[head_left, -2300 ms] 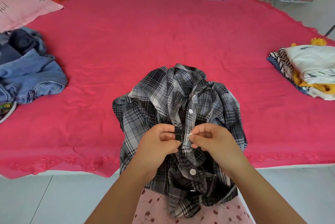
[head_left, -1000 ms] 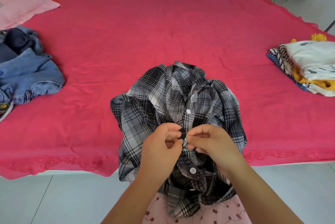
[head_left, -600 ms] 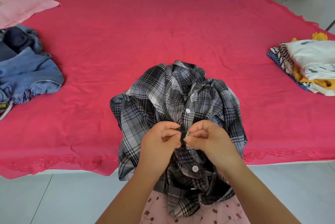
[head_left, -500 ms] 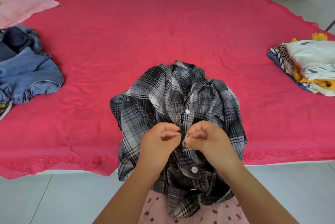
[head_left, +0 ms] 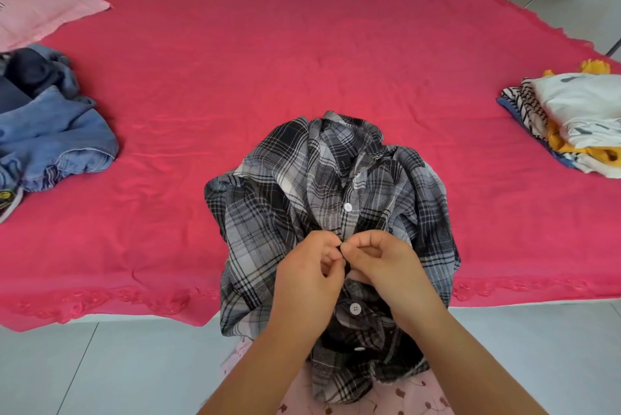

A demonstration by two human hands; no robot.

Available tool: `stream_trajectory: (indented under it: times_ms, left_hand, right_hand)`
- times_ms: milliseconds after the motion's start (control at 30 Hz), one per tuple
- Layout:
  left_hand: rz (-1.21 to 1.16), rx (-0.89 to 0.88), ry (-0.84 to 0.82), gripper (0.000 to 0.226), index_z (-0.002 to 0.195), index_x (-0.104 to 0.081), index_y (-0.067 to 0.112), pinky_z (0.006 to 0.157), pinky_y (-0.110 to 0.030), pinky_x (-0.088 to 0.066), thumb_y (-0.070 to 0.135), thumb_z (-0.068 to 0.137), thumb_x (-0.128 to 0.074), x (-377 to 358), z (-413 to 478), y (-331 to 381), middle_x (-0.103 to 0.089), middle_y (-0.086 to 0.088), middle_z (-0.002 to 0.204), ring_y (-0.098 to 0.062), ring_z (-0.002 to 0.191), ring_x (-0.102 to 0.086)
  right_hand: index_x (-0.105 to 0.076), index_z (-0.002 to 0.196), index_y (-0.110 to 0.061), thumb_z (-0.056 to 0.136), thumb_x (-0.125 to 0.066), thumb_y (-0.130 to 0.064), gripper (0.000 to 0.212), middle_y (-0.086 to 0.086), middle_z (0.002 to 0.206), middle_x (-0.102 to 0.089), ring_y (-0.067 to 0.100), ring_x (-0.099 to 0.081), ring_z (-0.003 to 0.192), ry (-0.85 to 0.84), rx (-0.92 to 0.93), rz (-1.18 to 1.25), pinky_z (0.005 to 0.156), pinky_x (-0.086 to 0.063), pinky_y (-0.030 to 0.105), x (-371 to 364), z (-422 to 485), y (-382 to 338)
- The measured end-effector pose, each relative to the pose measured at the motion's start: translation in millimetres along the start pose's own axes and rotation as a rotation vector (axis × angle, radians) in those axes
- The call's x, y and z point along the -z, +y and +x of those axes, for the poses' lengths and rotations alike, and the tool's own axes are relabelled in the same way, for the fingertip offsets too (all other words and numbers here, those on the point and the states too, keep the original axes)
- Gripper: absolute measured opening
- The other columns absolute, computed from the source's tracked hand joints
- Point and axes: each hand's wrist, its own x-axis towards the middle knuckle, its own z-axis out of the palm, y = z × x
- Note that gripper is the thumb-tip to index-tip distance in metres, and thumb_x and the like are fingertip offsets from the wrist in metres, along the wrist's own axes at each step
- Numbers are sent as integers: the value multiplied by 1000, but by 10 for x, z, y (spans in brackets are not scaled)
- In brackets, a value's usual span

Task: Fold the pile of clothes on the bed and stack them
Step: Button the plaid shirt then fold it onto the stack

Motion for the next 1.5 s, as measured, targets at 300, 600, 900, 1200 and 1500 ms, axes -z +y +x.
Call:
stream_trajectory:
  times_ms: [300,600,900,1200,1500]
  left_hand:
    - [109,-83,43,12,96,-63,16,75,-19,-50,11,85,-61,11,21,-56,-57,18,80,-1,79,-58]
    - [45,-56,38,11,95,-62,19,74,-4,-44,13,87,-61,33,65,-102,-53,25,79,10,82,-55]
    - [70,-86,20,20,106,-61,17,76,-10,-43,16,86,-63,22,48,-112,-48,28,77,9,79,-51]
    - [-154,234,-4,25,85,-55,31,69,-5,-42,11,79,-70,42,108,-87,-66,11,71,4,73,-62]
    - [-789,795,-299,17,96,-60,0,58,-19,-53,-9,82,-61,197,293,-163,-62,-9,74,-16,67,-60]
  right_hand:
    - [-66,81,-10,84,-66,-8,4,5,67,-68,9,-66,59,33,7,96,59,-54,17,-9,11,-6]
    - [-66,84,-11,81,-70,-17,7,5,73,-68,9,-66,66,14,-83,231,62,-54,17,-36,17,14]
    - [-60,93,-8,81,-67,-1,15,5,75,-62,10,-63,67,-42,-194,312,61,-55,19,11,70,3]
    - [-56,104,-8,84,-57,5,24,3,69,-56,9,-52,61,-45,-206,323,58,-48,20,-58,49,112]
    - [-56,99,-27,84,-60,-11,22,-10,80,-58,4,-57,74,-95,328,-613,69,-46,15,-13,29,47]
